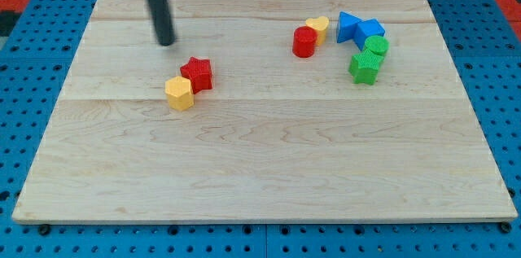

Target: Move the red star into the red circle

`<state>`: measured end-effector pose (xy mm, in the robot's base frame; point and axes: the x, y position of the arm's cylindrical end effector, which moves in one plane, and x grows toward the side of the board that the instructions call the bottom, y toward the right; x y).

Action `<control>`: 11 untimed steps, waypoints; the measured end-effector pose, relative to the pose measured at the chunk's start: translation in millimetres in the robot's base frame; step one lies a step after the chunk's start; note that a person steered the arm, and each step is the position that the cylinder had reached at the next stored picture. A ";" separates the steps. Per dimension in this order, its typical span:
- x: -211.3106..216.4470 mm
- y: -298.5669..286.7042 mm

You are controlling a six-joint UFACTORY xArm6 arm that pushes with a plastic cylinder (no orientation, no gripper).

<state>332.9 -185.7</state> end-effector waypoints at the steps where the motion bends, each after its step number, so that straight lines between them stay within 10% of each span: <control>1: 27.4 -68.2; 3: 66.3 -39.9; 6: 70.2 162.4; 11: 83.5 192.0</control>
<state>416.4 6.3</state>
